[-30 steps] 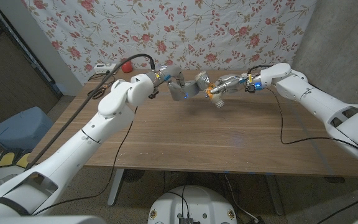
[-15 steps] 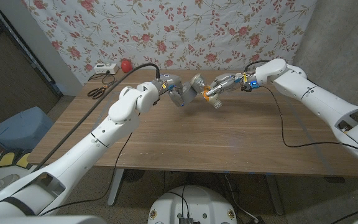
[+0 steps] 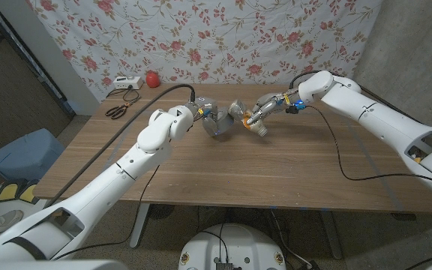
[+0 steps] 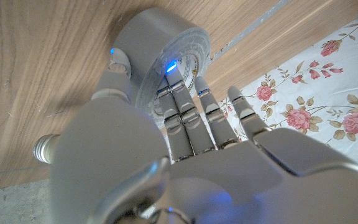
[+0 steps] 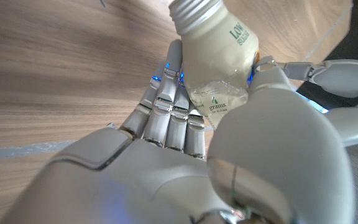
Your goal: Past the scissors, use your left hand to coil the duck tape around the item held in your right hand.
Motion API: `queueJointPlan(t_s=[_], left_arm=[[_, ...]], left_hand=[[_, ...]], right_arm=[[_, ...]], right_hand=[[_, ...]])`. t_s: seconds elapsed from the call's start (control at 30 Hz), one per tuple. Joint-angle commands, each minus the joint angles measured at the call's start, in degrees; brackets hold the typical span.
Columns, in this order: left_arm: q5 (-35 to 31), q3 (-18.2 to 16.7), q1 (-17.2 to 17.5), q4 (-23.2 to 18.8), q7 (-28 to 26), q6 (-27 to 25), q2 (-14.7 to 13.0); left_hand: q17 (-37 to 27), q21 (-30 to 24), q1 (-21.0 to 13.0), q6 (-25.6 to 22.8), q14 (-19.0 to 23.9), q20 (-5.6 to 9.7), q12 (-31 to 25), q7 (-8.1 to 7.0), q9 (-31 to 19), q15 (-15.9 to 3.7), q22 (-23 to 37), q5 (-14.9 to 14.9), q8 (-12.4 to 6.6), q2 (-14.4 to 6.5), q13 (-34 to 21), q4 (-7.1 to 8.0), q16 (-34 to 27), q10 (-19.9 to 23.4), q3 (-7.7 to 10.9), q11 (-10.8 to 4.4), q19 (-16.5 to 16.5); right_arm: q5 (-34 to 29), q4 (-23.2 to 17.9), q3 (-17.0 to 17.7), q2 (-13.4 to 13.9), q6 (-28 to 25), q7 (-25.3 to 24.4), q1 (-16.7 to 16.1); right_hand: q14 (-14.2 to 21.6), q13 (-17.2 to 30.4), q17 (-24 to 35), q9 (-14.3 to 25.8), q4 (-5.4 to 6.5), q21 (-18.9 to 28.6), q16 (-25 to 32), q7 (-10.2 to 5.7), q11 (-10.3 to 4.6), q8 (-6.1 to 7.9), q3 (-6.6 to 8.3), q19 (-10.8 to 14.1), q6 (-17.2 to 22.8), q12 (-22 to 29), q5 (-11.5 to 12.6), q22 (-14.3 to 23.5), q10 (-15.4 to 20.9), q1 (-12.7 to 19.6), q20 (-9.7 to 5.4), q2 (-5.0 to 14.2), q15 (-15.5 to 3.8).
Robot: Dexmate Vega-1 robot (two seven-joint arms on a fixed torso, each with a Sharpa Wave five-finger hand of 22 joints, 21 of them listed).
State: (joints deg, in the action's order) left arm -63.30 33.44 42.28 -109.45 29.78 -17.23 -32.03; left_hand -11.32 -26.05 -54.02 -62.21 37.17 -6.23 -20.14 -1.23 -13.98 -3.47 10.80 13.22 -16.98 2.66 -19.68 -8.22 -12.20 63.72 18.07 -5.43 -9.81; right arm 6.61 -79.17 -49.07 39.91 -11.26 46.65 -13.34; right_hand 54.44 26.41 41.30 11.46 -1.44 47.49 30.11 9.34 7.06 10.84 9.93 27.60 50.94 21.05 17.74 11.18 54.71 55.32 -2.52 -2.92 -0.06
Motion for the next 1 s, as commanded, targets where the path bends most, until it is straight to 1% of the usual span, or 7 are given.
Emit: queueJointPlan(t_s=[0.03,0.3,0.53,0.6,0.8,0.83,1.0], left_arm=[[-1.8,1.3,-1.1,2.0,1.8,0.4,0.5],[-4.1,2.2,-1.6,2.7,2.5,-0.3,0.7],[-8.4,3.9,-2.7,2.9,4.5,-0.7,0.7],[-9.9,4.6,-3.5,3.0,6.9,-0.6,0.7],[-10.9,4.6,-3.8,2.9,8.6,0.7,0.9],[-10.8,4.5,-4.0,2.9,9.1,0.8,1.0],[-10.3,4.0,-4.3,3.1,10.7,1.4,1.2]], left_hand=[[-0.2,0.2,-9.8,-0.6,-0.5,0.17,-0.1,0.14,-0.2,-9.14,0.1,0.5,-0.51,-10.5,-9.4,1.54,0.1,5.7,2.13,-5.05,-0.7],[-0.3,0.3,-9.8,-0.6,-0.4,0.2,0.0,0.27,-0.1,-9.1,0.1,0.5,-0.4,-10.4,-9.3,1.54,-0.1,5.8,2.0,-5.0,-0.7],[-0.3,0.4,-9.3,0.2,-0.6,0.33,0.8,-0.56,0.2,-8.71,0.1,0.3,0.21,-10.1,-8.9,1.79,0.0,5.1,1.68,-5.68,-0.9],[-0.1,0.7,-7.2,4.0,-2.9,-0.05,4.3,-2.35,0.6,-8.13,0.2,-0.3,2.22,-8.6,-7.5,2.53,0.7,0.3,0.17,-6.14,-0.7],[0.5,1.6,-3.8,11.0,-6.6,-1.68,8.9,-2.21,1.6,-7.42,0.3,0.0,5.93,-5.8,-4.6,3.61,1.3,-6.5,-2.66,-6.24,0.4],[0.4,2.0,-2.8,14.9,-8.0,-2.2,9.7,-2.03,1.9,-6.8,0.3,0.4,6.97,-5.2,-3.8,4.05,1.3,-9.8,-3.58,-5.76,0.7],[0.3,3.2,0.1,25.7,-12.9,-3.64,9.8,-1.58,2.6,-4.22,0.4,2.5,7.38,-2.5,-1.3,5.3,1.7,-19.7,-7.07,-3.34,2.0]], right_arm=[[-7.3,-2.5,-2.9,-1.1,-5.4,-3.7,0.8],[-10.2,-2.4,-4.6,-2.0,-8.0,-4.3,1.7],[-12.2,-3.8,-5.1,-1.7,-10.0,-5.5,1.6],[-12.8,-4.2,-5.2,-1.5,-10.7,-5.7,1.7],[-13.9,-4.8,-5.5,-1.3,-11.9,-5.9,1.8],[-13.9,-4.8,-5.5,-1.3,-11.9,-5.9,1.7],[-15.1,-5.2,-6.2,-1.2,-12.9,-5.8,2.0]], right_hand=[[4.7,0.1,0.2,0.2,0.73,0.4,-0.4,-9.3,-6.72,0.34,0.95,-0.4,8.8,-0.5,-0.1,0.1,9.0,9.2,-2.22,12.75,-10.87],[3.2,-0.6,0.0,0.2,0.65,1.1,-1.6,-9.19,-6.15,-0.27,2.13,-0.3,6.0,-2.2,-0.7,-0.1,6.9,10.3,-0.68,13.35,-10.1],[-3.6,-1.5,-1.2,0.2,0.6,1.6,-5.7,-9.98,-6.09,-1.03,2.8,-2.0,-2.2,-5.9,-2.8,-0.3,-0.4,10.5,0.58,11.91,-8.61],[-7.9,-2.0,-2.9,0.2,0.52,1.6,-8.6,-10.39,-5.88,-0.99,2.18,-3.5,-6.6,-8.0,-3.4,-0.4,-5.1,9.9,1.72,10.77,-8.0],[-17.3,-3.1,-5.8,0.1,0.45,0.5,-14.3,-10.89,-5.61,-1.01,0.57,-7.5,-15.0,-10.5,-3.3,-0.7,-14.8,8.4,2.73,9.49,-5.86],[-19.4,-3.3,-6.2,0.1,0.41,0.2,-15.3,-10.9,-5.65,-0.98,0.11,-8.3,-16.7,-10.7,-3.2,-0.7,-17.2,8.1,2.93,9.18,-5.37],[-29.8,-4.4,-7.3,0.1,0.11,-1.7,-18.9,-11.22,-5.85,-0.64,-2.09,-12.3,-23.0,-11.0,-2.5,-0.8,-26.9,6.7,3.52,8.0,-3.08]])
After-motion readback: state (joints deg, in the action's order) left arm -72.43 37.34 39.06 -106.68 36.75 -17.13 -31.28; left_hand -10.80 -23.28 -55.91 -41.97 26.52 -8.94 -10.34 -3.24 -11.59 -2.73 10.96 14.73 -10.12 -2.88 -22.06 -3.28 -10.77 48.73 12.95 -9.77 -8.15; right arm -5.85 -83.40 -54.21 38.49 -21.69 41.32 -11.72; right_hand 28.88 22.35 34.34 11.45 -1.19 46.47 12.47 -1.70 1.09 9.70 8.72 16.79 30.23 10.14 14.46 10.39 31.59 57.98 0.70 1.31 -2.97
